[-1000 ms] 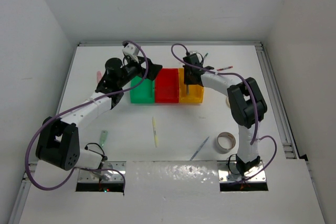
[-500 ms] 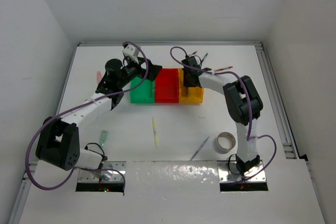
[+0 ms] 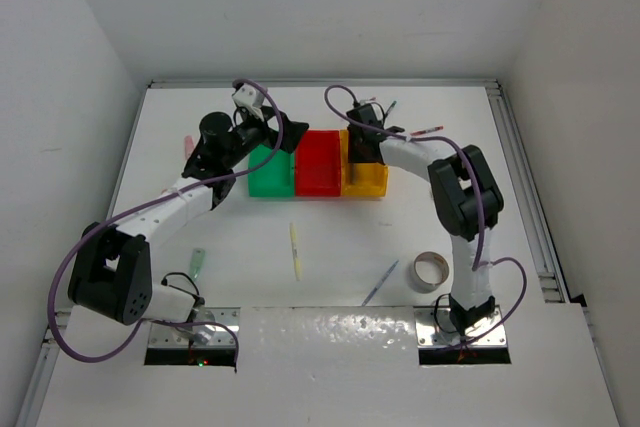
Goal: Sort the stationery into containers
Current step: Place the pen in the storage box, then pick up the pen from the corner of the board.
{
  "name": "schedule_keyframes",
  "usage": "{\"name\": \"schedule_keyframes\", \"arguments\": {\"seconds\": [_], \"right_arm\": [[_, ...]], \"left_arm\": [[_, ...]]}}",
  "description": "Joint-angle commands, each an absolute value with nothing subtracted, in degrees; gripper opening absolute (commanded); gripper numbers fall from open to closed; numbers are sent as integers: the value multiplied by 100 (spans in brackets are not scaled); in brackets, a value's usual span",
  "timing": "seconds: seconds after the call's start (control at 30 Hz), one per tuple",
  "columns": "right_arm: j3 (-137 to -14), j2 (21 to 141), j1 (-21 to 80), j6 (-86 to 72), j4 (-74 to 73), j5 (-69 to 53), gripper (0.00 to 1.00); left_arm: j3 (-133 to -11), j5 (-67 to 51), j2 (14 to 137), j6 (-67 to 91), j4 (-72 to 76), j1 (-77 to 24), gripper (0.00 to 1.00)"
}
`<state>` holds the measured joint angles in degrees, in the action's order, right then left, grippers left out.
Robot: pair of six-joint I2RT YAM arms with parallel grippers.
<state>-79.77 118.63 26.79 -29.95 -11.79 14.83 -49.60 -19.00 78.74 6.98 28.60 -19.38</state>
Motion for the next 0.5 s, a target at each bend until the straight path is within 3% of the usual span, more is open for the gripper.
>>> {"name": "schedule_keyframes", "arguments": {"seconds": [0.0,0.1,0.27,0.47], "right_arm": [[-8148,11172,2716,-2813,-1125,1486,31],[-8104,10610,2725,-2558,-1239,1275,33],[-7631,9564,2768,-2451,-1887,1142,44],[-6260,8395,2997,-3821,-3101,1801,47]], "left_arm": [[-5062,-1890,7796,589,3217,-1854,100],[-5097,-1863,7761,641,3147,-1863,100],[-5028,-1450,7568,1124,2620,-1854,96],[-4975,-1372,7383,950,2040,-2038,93]]}}
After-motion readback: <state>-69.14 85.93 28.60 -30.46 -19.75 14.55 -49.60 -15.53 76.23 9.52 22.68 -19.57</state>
